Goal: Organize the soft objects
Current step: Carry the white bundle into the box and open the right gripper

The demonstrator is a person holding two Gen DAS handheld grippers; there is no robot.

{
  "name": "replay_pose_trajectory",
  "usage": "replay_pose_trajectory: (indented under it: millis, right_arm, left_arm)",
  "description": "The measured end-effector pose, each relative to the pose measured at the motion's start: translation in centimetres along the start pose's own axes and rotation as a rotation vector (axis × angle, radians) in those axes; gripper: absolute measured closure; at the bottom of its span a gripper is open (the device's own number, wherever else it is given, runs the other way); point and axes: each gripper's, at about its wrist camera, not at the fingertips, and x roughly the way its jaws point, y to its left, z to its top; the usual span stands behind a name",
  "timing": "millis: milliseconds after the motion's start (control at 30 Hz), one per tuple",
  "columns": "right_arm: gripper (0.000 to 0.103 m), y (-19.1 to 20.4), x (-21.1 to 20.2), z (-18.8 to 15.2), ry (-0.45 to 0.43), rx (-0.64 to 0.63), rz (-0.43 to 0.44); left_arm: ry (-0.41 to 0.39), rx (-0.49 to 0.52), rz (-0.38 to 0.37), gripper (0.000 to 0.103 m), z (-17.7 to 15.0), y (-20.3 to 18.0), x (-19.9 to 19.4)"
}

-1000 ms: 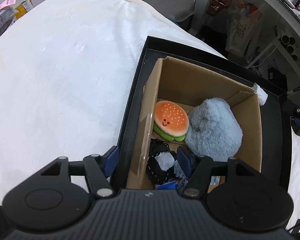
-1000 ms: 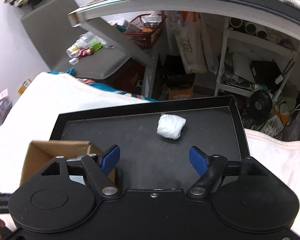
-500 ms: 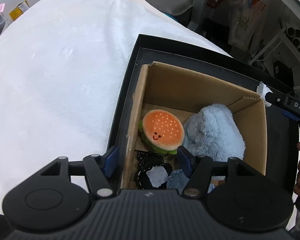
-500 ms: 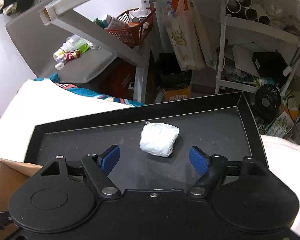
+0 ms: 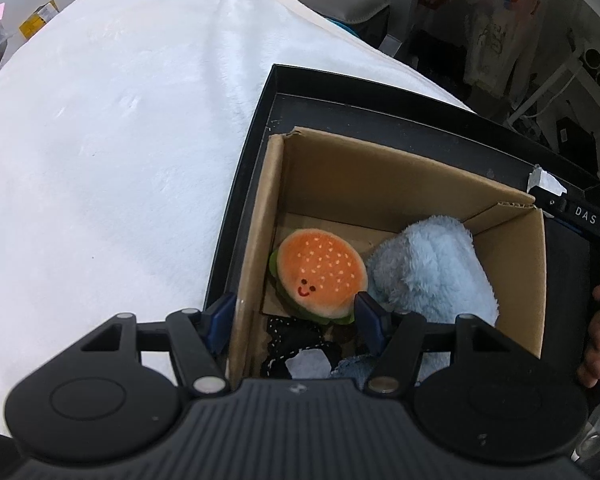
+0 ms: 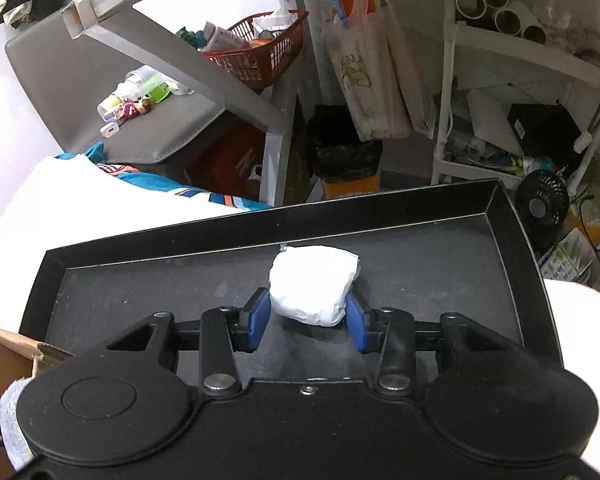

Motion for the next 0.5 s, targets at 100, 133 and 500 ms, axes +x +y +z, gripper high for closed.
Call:
replay_pose_trajectory:
  millis: [100, 133, 500]
  right_arm:
    - [0.063, 0.0, -0.4, 0.0, 0.009, -0.005, 0.002]
    - [0.063, 0.0, -0.6, 0.0, 0.013, -0.004, 0.001]
    - [0.063, 1.9, -5.5, -0.3, 0.039, -0.025, 0.009]
  left_arm:
    - [0.001, -0.003, -0.011, 0.04, -0.2, 0.2, -0.3]
    - [0.001, -0.003, -0.016, 0.04, -0.3, 0.3, -0.5]
    - [-0.027, -0.041, -0.08, 0.04, -1.7, 2.3, -2.7]
